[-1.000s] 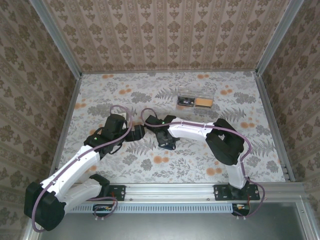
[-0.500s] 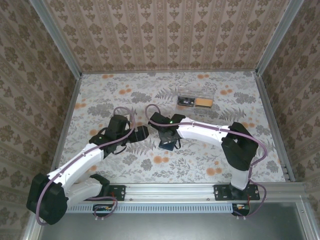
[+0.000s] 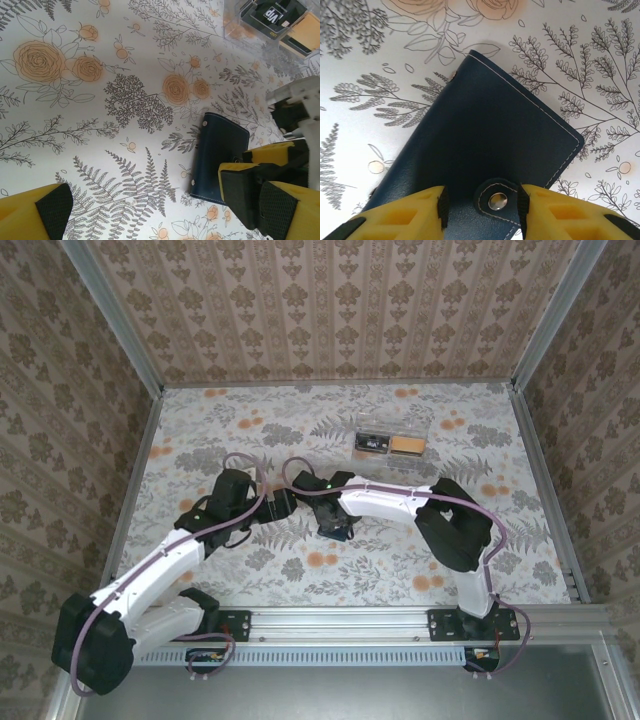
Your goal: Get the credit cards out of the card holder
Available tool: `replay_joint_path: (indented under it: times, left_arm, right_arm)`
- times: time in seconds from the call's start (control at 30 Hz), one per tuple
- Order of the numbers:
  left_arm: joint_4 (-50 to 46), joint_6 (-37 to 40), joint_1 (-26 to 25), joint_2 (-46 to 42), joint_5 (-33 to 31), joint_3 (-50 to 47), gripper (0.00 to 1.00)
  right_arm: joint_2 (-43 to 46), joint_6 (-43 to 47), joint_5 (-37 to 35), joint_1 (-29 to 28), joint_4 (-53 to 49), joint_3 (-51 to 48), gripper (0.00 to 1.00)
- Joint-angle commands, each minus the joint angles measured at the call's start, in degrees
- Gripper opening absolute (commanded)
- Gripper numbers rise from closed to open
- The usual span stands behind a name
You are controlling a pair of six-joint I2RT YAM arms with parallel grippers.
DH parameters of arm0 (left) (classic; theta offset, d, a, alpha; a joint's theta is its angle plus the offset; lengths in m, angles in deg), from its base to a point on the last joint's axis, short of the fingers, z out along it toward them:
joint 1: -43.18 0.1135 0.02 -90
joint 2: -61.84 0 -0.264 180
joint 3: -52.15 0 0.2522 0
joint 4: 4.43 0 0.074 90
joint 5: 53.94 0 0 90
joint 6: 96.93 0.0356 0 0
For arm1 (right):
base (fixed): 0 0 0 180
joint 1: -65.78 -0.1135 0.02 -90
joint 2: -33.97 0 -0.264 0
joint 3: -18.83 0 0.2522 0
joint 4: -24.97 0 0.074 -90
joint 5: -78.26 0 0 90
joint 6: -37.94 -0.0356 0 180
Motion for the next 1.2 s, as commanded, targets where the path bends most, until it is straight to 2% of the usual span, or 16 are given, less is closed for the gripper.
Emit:
replay_joint_path:
  times: [0.0,0.2,0.33,0.57,0.6,0.73,0.83,1.0,1.07,1.17]
  left_arm:
    - [-1.13,0.11,0.37,-1.29,-0.25,-1.01,1.00]
    - [-1.21,0.09,0.41,-1.47,-0.34,-1.10,1.00]
    - [-1.30,0.30,0.45,-1.52,-0.25,-1.10,1.00]
    - [-0.96,0.26,0.46,-1.21,-0.08,-1.10,1.00]
    - [-0.86,0.24,0.46,-1.12,0.17,-1.08,1.00]
    - [1.34,-0.80,0.37,-0.66,2.27,-1.88,0.96]
    - [5.99,-3.14,0.37,0.27,5.83,-3.64,0.77]
    - [13.61,-7.93,-0.13,2.92,10.21,-5.54,0.18]
    - [16.82,-9.87,-0.87,4.70,11.52,-6.01,0.02]
    - [22.18,-12.94,-2.63,8.63,13.92,-6.22,0.00]
  right_arm:
    - [-0.98,0.19,-1.84,0.54,-2.13,0.82,0.44]
    - [-1.46,-0.32,-0.30,1.32,0.33,-2.48,0.42]
    - [-0.86,-0.60,0.96,2.11,2.47,-5.10,0.30]
    - [2.22,-0.25,1.37,2.16,3.83,-6.64,0.03]
    - [2.59,-0.12,1.28,2.17,3.87,-6.65,0.00]
    - [5.31,0.44,2.50,2.08,5.00,-7.05,0.00]
    - [8.45,0.85,4.18,2.06,6.68,-7.23,0.00]
    - [12.08,1.78,8.11,1.97,10.44,-8.15,0.00]
    - [11.99,1.73,9.00,1.98,10.73,-7.83,0.00]
    - [11.09,1.60,9.23,1.80,11.16,-7.67,0.00]
